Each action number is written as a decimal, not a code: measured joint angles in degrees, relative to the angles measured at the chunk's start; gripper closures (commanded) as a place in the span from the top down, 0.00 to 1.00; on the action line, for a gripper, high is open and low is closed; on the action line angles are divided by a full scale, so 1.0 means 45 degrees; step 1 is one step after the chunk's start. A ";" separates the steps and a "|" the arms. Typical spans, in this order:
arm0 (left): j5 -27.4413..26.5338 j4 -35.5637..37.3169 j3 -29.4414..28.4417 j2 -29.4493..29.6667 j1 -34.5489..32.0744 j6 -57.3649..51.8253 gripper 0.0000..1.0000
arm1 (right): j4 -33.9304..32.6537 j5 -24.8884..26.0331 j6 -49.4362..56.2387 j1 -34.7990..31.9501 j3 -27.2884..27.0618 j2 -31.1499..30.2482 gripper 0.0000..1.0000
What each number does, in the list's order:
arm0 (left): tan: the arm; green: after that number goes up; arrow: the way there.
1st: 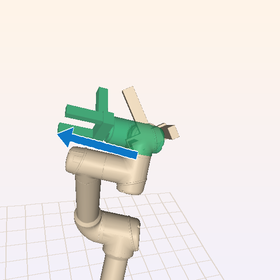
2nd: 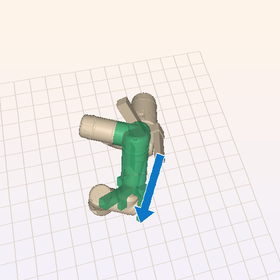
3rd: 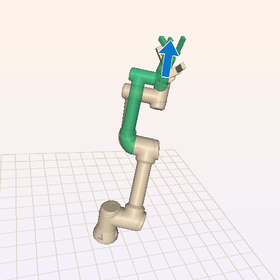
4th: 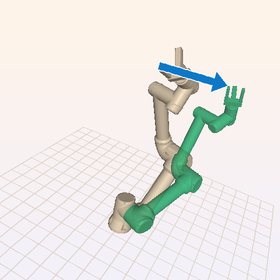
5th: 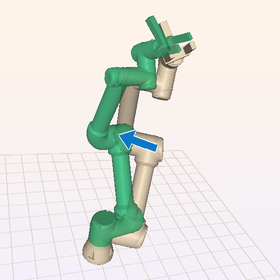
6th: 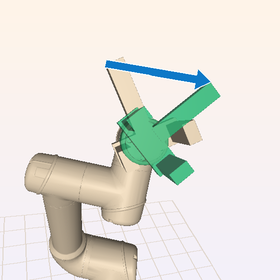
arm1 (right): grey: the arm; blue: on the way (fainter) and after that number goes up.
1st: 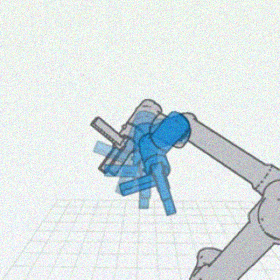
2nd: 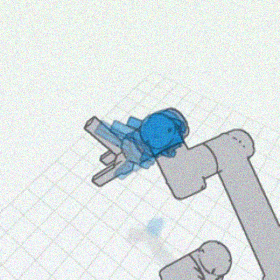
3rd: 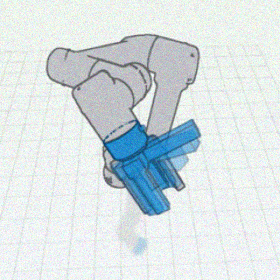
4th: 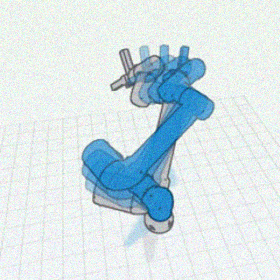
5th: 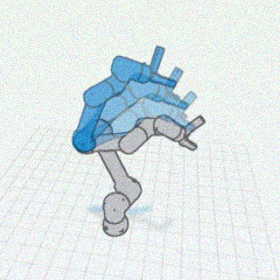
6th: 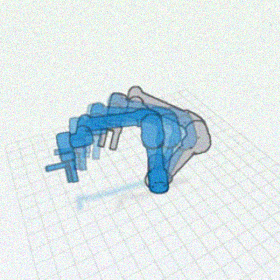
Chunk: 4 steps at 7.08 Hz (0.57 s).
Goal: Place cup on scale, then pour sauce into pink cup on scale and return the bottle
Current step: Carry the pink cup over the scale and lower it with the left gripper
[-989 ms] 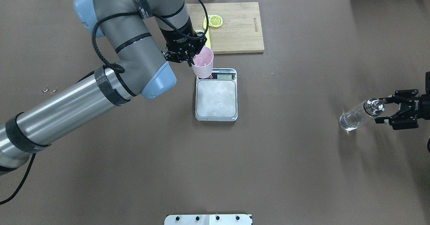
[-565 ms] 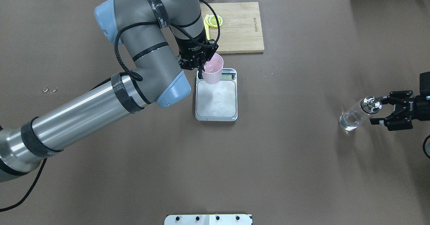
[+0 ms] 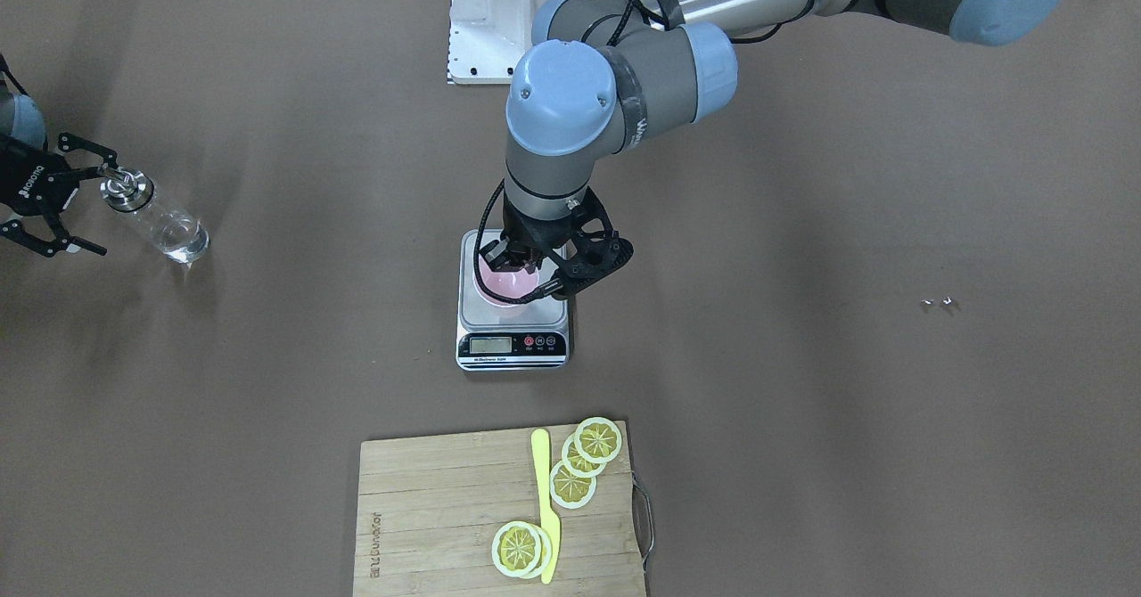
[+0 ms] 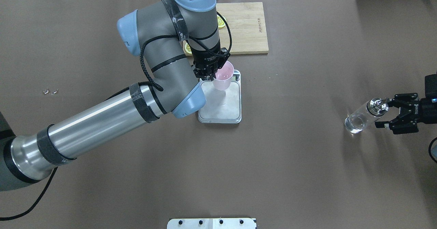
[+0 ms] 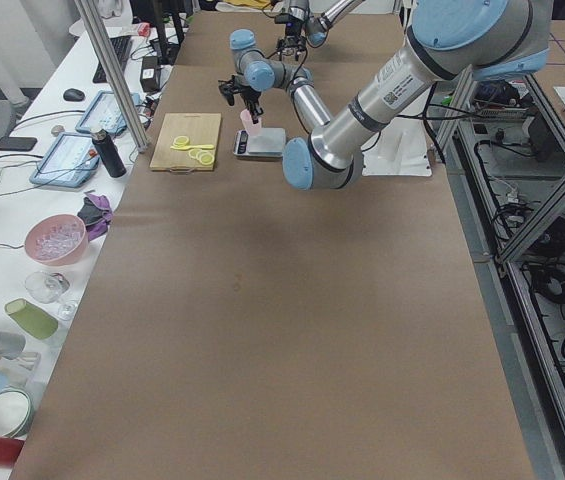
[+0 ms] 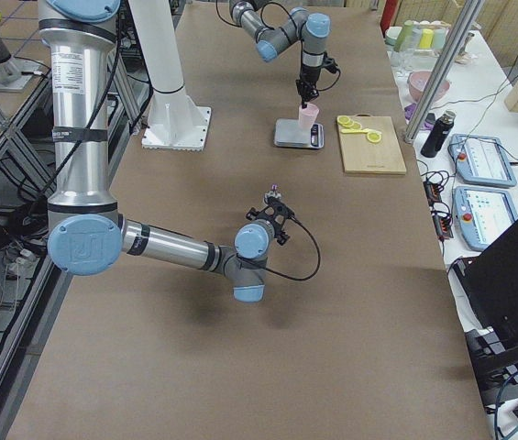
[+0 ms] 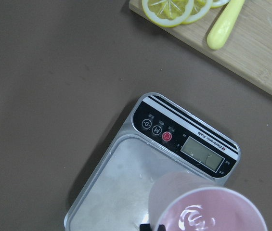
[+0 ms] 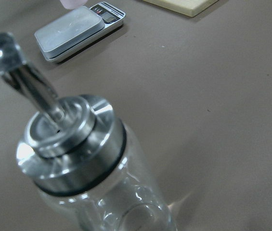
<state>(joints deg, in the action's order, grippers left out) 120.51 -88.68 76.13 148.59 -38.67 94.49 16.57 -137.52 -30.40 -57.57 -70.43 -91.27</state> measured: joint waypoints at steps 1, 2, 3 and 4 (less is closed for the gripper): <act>-0.0029 -0.0068 -0.0044 -0.0019 0.0055 -0.0013 0.00 | 0.0133 -0.0009 -0.0096 0.0008 0.0002 -0.0031 1.00; -0.0038 -0.0169 -0.0062 -0.0031 0.0148 -0.0042 0.00 | 0.0483 -0.0019 -0.0482 0.0028 0.0000 -0.0076 1.00; -0.0041 -0.0318 -0.0069 -0.0037 0.0281 -0.0049 0.00 | 0.0985 -0.0020 -0.0981 0.0056 0.0027 -0.0109 1.00; -0.0047 -0.0413 -0.0067 -0.0036 0.0437 -0.0042 0.00 | 0.1354 -0.0013 -0.1269 0.0096 0.0090 -0.0120 1.00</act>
<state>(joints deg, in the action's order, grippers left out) 120.30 -90.54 75.83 148.43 -36.70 94.31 22.67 -137.58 -36.11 -57.14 -70.03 -91.81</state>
